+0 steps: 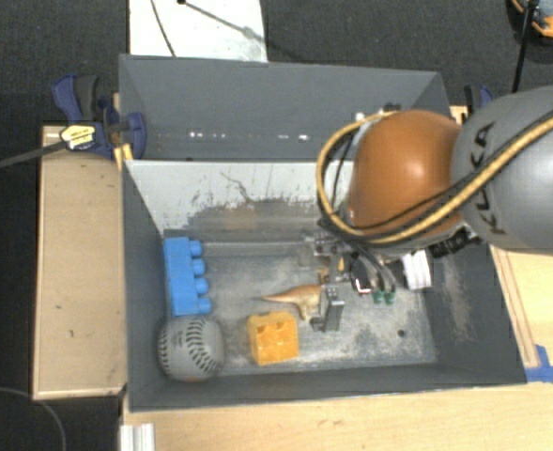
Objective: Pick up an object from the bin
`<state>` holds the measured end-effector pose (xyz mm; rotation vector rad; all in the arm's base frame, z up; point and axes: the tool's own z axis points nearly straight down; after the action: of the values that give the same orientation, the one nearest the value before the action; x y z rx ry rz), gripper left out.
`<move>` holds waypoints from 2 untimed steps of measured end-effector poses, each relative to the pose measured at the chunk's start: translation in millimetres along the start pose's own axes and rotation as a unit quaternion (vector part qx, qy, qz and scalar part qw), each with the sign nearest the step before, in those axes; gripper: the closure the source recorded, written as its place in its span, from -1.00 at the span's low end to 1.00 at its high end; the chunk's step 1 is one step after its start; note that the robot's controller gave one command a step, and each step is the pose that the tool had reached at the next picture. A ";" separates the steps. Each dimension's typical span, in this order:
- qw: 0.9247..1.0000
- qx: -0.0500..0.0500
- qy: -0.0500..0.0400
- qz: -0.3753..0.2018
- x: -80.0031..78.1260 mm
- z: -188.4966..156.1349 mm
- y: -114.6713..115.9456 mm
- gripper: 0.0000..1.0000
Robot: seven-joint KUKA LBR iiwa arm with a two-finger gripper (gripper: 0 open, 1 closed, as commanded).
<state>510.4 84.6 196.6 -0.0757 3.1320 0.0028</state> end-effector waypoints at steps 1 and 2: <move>1.000 0.001 0.003 -0.008 -15.7 38.9 -9.8 -1.00; 0.998 0.000 0.004 -0.059 -15.7 62.1 -11.8 -1.00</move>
Offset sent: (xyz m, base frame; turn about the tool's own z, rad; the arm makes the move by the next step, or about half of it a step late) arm 0.0126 -0.0126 -0.0753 -0.1827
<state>527.2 73.7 134.6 -0.2604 3.1292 0.0004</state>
